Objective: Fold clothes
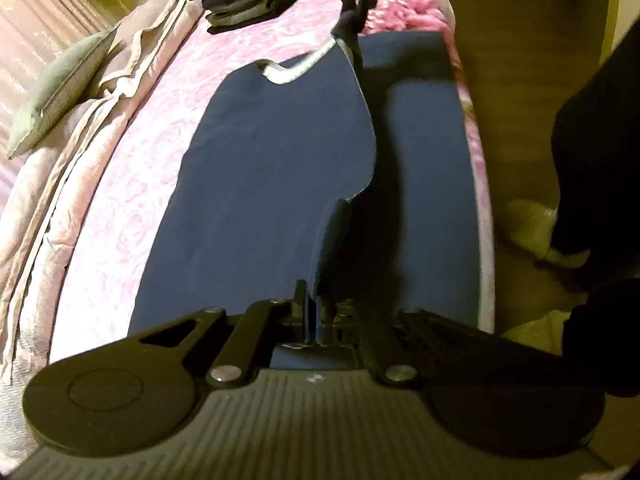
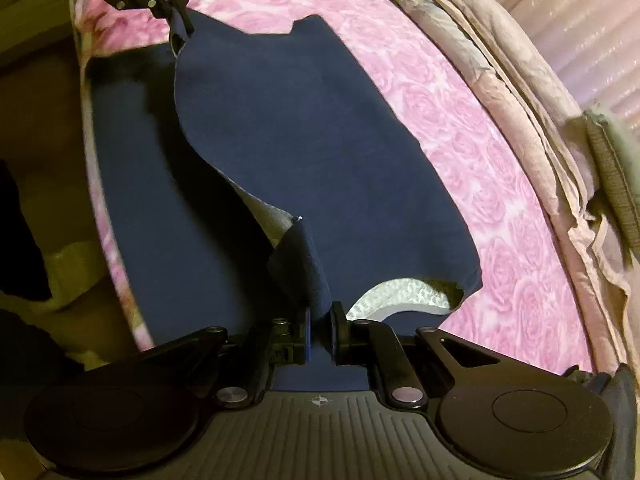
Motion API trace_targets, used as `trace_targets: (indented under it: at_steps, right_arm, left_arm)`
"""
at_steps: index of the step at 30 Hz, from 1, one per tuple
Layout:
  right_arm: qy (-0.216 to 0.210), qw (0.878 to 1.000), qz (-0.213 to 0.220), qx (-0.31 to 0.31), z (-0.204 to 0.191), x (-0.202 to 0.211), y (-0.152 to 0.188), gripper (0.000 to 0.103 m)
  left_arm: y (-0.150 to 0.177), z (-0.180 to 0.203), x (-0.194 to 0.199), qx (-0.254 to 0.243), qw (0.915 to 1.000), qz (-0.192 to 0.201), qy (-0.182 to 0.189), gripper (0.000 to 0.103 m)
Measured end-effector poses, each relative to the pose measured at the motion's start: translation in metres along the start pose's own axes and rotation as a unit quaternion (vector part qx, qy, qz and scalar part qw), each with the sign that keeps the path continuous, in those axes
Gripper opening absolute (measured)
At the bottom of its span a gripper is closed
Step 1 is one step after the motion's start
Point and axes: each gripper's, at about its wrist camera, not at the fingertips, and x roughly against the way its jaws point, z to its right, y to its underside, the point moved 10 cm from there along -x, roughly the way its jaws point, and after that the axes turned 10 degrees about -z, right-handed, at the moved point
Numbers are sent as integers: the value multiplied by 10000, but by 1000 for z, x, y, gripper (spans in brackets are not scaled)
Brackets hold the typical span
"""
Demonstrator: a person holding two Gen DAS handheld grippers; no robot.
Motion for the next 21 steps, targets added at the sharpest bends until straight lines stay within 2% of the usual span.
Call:
trace_targets:
  at_steps: [4,9,11,12,15,21]
  right_arm:
    - [0,9996,96,280,-29,-11,17,8]
    - [92,9986,293,436,-54,-42,41,7]
    - [168,9983,467,311,-58,-45,47,7]
    - [217,9979,563,245,-59,-45,49,3]
    - [421,9957,808,180,-61,-40,55,3]
    - [697,9905,1163,220,-69,-48,58,2]
  left_arm:
    - [10,32,-12,-69,9998,-96,-148,1]
    - [16,47,-33,153,9981,-224,-561,1]
    - [17,53,-34,261,9968,-186,-735,1]
    - [18,56,-32,329,9959,-146,-825,1]
    - [19,63,-23,482,9929,-30,-1087,0]
    - [21,77,-30,378,9876,70,-1523,0]
